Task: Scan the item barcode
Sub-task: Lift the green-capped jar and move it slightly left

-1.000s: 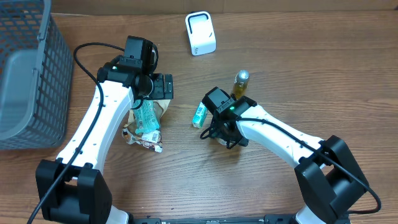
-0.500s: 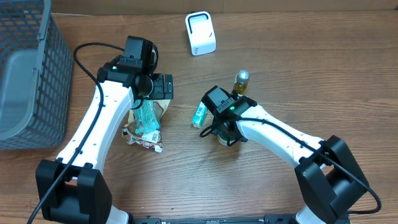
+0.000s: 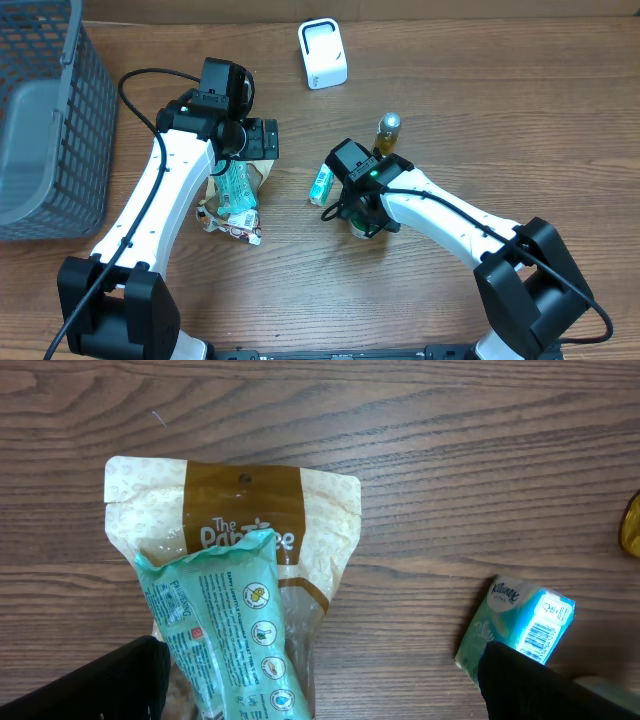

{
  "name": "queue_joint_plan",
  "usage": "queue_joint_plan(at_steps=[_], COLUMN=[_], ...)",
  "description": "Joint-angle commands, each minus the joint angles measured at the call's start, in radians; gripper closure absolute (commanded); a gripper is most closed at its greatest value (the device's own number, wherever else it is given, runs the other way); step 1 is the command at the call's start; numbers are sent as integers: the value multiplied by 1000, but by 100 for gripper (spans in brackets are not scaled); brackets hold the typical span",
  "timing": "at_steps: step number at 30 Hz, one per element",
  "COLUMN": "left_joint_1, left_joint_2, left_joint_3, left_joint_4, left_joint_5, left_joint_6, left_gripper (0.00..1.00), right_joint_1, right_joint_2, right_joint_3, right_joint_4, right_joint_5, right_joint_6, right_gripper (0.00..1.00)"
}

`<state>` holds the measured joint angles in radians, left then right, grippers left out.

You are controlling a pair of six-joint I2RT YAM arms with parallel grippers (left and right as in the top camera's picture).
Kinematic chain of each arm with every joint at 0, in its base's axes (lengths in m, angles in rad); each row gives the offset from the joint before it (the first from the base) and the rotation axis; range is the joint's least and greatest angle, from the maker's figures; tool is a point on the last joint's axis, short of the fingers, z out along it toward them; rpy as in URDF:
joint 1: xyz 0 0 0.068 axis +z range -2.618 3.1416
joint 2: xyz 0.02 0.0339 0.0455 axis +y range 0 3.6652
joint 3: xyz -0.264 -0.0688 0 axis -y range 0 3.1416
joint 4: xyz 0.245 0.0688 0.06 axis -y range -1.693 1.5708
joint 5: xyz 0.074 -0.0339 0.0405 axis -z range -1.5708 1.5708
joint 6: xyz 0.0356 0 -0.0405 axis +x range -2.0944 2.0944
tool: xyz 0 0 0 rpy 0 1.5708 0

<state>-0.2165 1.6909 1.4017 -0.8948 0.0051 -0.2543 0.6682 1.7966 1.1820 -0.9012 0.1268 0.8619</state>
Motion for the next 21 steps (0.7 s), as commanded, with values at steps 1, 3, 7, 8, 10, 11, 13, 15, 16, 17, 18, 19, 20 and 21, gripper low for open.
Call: queue_joint_plan(at_steps=[1, 3, 7, 8, 10, 11, 13, 15, 16, 17, 18, 19, 20, 21], left_joint_1=[-6, -6, -6, -6, -6, -6, -6, -6, -6, -6, -6, -6, -6, -6], left_joint_2=[2, 2, 2, 2, 2, 2, 2, 2, 2, 2, 2, 2, 2, 2], left_joint_3=[21, 21, 21, 21, 21, 21, 21, 21, 21, 21, 21, 21, 21, 21], left_joint_4=[2, 2, 2, 2, 2, 2, 2, 2, 2, 2, 2, 2, 2, 2], left_joint_5=[6, 6, 6, 6, 6, 6, 6, 6, 6, 6, 6, 6, 6, 6], left_joint_6=[15, 15, 15, 15, 15, 15, 15, 15, 15, 15, 15, 15, 15, 15], left_gripper=[0, 0, 0, 0, 0, 0, 0, 0, 0, 0, 0, 0, 0, 0], right_joint_1=[4, 4, 4, 4, 4, 4, 4, 4, 4, 4, 4, 4, 4, 4], right_joint_2=[0, 0, 0, 0, 1, 1, 1, 1, 1, 1, 1, 1, 1, 1], right_joint_3=[-3, -3, -5, -5, -5, -9, -22, -41, -47, -47, -47, -47, -47, -44], right_joint_4=[21, 23, 22, 21, 17, 15, 21, 39, 44, 44, 43, 43, 44, 43], right_joint_5=[-11, 0, -1, -1, -1, -1, -1, -9, -10, -13, -13, -13, -13, -13], right_joint_6=[2, 3, 4, 4, 3, 3, 6, 6, 6, 6, 6, 6, 5, 5], right_gripper=[21, 20, 21, 21, 21, 21, 21, 22, 26, 28, 29, 30, 33, 34])
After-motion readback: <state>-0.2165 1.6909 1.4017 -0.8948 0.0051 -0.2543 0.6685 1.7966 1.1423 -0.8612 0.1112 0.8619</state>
